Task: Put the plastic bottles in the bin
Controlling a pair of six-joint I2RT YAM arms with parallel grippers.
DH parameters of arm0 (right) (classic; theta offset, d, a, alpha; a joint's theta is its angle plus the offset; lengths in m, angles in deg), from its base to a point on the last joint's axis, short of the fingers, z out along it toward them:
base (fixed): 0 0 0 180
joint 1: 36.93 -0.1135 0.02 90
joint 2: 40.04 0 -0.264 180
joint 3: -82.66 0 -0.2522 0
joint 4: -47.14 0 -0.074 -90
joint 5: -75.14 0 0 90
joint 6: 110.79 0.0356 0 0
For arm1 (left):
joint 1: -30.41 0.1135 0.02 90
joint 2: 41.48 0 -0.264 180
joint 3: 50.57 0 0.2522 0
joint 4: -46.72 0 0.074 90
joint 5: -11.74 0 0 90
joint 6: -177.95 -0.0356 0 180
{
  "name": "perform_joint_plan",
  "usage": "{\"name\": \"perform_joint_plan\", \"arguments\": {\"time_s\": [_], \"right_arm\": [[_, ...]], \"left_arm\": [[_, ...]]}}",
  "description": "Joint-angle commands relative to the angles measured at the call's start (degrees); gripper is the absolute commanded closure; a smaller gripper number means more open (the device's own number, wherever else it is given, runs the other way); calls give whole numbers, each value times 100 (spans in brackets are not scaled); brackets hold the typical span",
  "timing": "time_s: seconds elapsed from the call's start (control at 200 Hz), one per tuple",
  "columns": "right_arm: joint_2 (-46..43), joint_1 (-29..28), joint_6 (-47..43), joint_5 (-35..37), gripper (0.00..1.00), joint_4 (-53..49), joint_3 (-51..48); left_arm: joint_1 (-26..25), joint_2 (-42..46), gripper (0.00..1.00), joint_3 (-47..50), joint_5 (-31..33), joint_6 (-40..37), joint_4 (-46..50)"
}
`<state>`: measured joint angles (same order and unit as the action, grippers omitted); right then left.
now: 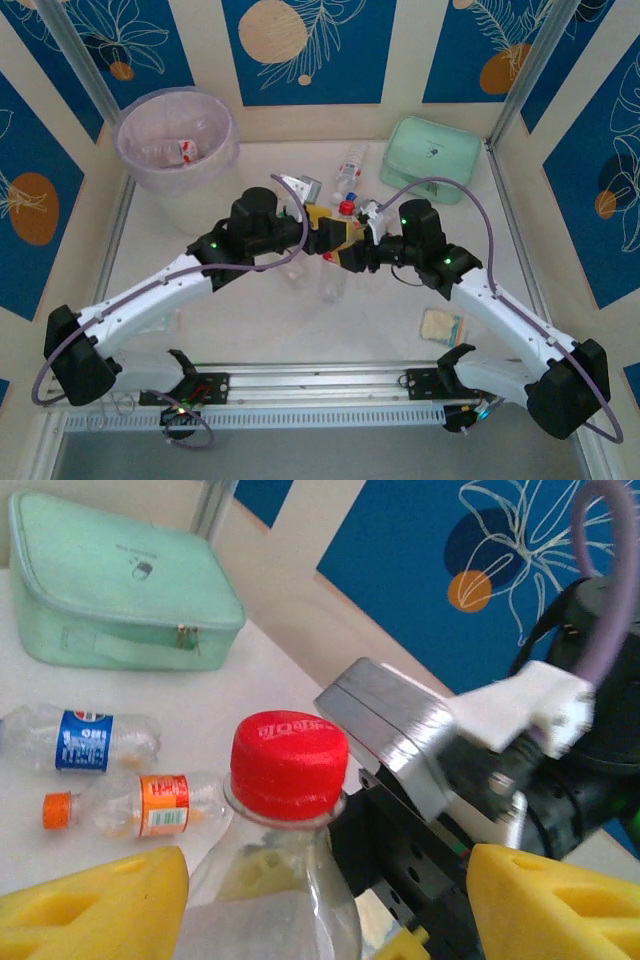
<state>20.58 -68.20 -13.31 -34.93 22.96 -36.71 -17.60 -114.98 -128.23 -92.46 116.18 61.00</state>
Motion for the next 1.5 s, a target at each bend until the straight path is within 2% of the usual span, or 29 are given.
{"name": "perform_joint_plan", "arguments": {"time_s": [0.0, 0.105, 0.41, 0.515, 0.555, 0.64, 0.68, 0.795, 0.89, 1.006, 1.236, 1.416, 1.496], "right_arm": [[-77, -141, -294, 145, 75, -71, 59], [-77, -211, -227, 43, 75, 126, 55], [89, -290, 34, -102, 75, 571, 65], [184, -301, 60, -8, 69, 511, 161], [219, -301, 69, 26, 62, 467, 206], [279, -284, 56, 109, 28, 345, 289], [297, -268, 36, 183, 16, 256, 343], [226, -102, 75, 450, 0, -150, 465], [98, 185, 430, 382, 1, -180, 382], [-51, 329, 684, 645, 1, -171, 207], [-61, 472, 801, 809, 1, -489, 107], [26, 533, 801, 839, 1, -505, 117], [85, 568, 839, 784, 1, -507, 112]], "left_arm": [[42, -140, 31, -106, -121, 69, -38], [45, -194, 37, -51, 23, 54, -95], [52, -289, 67, -26, 125, -1, -196], [104, -265, 75, -57, 210, -25, -143], [154, -245, 77, -74, 241, -36, -105], [301, -197, 79, -154, 295, -76, 26], [391, -170, 80, -217, 309, -127, 102], [756, -122, 82, -644, 347, -408, 526], [1134, -104, 83, -1136, 321, -721, 798], [1759, -102, 86, -1840, 423, -929, 1010], [2995, -219, 88, -3068, 458, -1095, 673], [3970, -350, 100, -3725, 1160, -964, 643], [4435, -408, 100, -3716, 1265, -680, 498]]}}
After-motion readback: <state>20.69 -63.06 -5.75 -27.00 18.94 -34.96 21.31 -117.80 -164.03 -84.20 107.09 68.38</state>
